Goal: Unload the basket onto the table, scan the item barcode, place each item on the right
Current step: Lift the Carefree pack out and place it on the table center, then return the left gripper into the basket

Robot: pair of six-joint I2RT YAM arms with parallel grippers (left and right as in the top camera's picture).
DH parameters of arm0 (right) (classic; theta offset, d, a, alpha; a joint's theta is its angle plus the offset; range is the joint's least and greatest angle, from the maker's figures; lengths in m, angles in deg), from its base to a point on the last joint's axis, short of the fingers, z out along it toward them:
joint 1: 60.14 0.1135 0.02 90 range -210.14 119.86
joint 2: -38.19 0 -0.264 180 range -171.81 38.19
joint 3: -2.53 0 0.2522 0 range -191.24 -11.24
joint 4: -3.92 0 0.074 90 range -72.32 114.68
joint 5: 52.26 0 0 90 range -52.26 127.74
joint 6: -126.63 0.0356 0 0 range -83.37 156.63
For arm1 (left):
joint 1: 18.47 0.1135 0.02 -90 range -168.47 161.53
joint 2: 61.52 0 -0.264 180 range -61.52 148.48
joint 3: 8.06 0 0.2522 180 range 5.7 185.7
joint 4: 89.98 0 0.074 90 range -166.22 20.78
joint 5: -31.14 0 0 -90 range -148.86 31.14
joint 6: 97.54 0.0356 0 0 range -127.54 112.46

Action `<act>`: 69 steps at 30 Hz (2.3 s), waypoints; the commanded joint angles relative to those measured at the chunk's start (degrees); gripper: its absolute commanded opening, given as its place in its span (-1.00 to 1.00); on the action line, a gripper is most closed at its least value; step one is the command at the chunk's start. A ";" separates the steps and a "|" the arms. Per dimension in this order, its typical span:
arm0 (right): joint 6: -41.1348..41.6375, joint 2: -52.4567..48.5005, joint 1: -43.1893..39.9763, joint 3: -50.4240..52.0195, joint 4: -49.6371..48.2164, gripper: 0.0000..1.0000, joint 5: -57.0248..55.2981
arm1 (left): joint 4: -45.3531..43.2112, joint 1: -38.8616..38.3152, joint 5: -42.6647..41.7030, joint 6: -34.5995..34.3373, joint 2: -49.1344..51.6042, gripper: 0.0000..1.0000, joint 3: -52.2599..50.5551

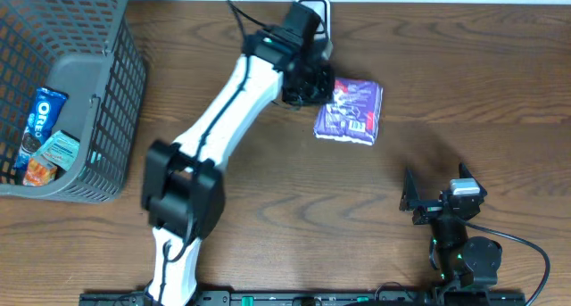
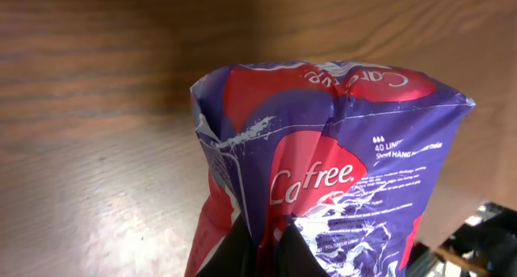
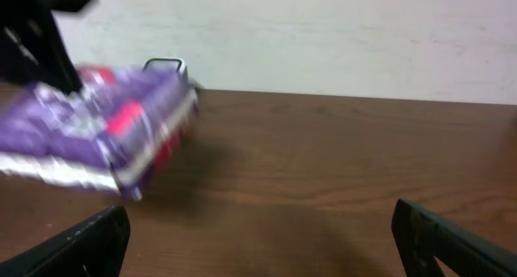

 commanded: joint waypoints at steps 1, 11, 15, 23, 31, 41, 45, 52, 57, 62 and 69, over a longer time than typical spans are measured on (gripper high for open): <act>0.61 0.24 -0.39 0.09 0.17 0.98 0.33 | -0.33 -0.02 -0.37 -0.52 2.25 -0.66 0.50; 0.61 0.24 -0.39 0.09 0.17 0.98 0.33 | 0.98 1.25 -0.33 2.91 0.81 0.89 1.22; 0.61 0.24 -0.39 0.09 0.17 0.98 0.33 | 2.64 3.91 2.51 4.02 -3.10 0.91 2.36; 0.61 0.24 -0.39 0.09 0.17 0.98 0.33 | 5.64 14.16 14.12 4.07 -17.07 0.91 3.21; 0.61 0.24 -0.39 0.09 0.17 0.98 0.33 | 5.95 32.28 27.91 7.72 -29.62 0.91 3.21; 0.61 0.24 -0.39 0.09 0.17 0.98 0.33 | 12.07 52.59 45.75 0.83 -27.21 0.91 3.08; 0.61 0.24 -0.39 0.09 0.17 0.99 0.33 | 15.21 55.15 45.81 0.11 -22.99 0.81 3.08; 0.61 0.24 -0.39 0.09 0.17 0.98 0.33 | 20.79 55.93 46.29 -0.79 -13.42 0.62 3.08; 0.61 0.24 -0.39 0.09 0.17 0.98 0.33 | 24.92 56.72 49.03 -5.03 -6.86 0.64 3.08; 0.61 0.24 -0.39 0.09 0.17 0.98 0.33 | 26.84 57.83 49.22 -5.01 -1.73 0.66 3.08; 0.61 0.24 -0.39 0.09 0.17 0.99 0.33 | 28.68 58.90 49.07 -5.03 2.71 0.72 2.97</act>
